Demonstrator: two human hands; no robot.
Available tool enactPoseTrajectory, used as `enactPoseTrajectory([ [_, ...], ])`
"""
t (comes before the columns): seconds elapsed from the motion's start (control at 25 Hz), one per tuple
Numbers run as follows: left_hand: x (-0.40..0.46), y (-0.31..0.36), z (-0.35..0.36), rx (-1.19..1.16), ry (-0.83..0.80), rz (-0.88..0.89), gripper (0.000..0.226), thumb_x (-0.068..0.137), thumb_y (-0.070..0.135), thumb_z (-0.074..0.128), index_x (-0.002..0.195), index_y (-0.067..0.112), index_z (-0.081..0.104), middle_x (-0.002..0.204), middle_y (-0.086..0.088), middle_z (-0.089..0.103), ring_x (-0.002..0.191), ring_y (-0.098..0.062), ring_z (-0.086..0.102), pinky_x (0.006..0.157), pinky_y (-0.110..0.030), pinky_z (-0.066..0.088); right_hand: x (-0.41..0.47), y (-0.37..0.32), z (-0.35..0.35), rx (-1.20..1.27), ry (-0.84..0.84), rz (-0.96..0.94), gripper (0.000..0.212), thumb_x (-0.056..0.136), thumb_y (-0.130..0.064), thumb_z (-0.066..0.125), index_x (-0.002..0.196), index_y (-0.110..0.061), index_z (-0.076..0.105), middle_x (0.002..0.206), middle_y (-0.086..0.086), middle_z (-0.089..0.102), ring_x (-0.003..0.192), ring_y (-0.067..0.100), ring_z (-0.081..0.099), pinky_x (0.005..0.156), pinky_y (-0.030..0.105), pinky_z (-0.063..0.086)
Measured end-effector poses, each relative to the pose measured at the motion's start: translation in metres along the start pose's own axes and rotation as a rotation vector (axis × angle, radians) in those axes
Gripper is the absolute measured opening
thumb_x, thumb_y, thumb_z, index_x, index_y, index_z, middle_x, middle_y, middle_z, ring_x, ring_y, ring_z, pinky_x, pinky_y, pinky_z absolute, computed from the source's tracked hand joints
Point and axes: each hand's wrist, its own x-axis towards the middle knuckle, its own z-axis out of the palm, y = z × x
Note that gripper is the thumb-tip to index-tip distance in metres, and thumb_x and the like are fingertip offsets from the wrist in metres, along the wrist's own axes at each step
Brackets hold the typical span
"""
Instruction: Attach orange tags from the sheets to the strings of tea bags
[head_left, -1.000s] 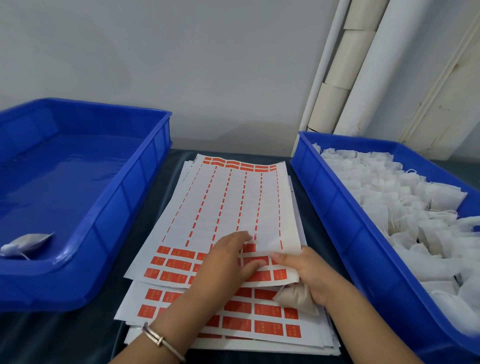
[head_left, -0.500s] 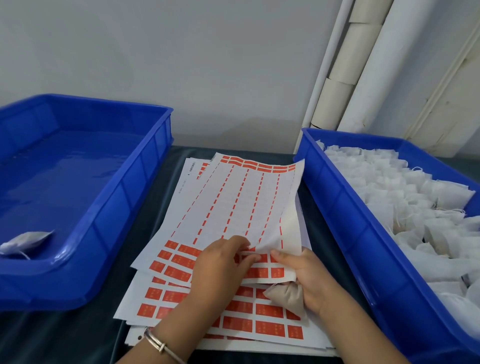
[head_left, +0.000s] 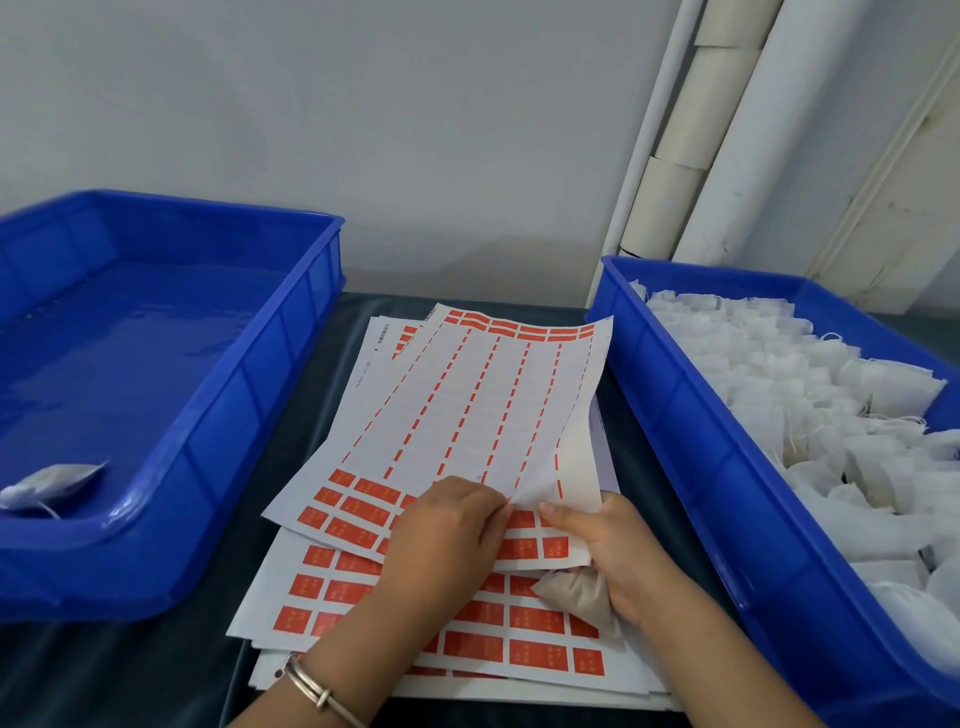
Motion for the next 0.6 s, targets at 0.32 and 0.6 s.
enactPoseTrajectory([
  [0.32,0.0034,-0.0013,0.0040,-0.073,-0.058,-0.124,0.029,0.095,0.042,0.043,0.114,0.029,0.061,0.109,0.013,0.062,0.087,0.002,0.048,0.079,-0.006,0.033,-0.0037,-0.0004,-0.0020,0.016,-0.042,0.019,0.020,0.086,-0.025,0.065,0.101,-0.012,0.067,0.085,0.006,0.075,0.076,0.026,0.073,0.064,0.037,0.059],
  [0.6,0.0015,-0.0008,0.0047,-0.074,-0.068,-0.127,0.032,0.088,0.048,0.053,0.114,0.032,0.063,0.110,0.016,0.062,0.089,0.003,0.049,0.084,-0.008,0.039,-0.0033,0.0017,0.0006,0.023,-0.044,0.000,0.021,0.086,-0.026,0.065,0.104,-0.015,0.066,0.088,0.007,0.074,0.079,0.027,0.072,0.073,0.044,0.059],
])
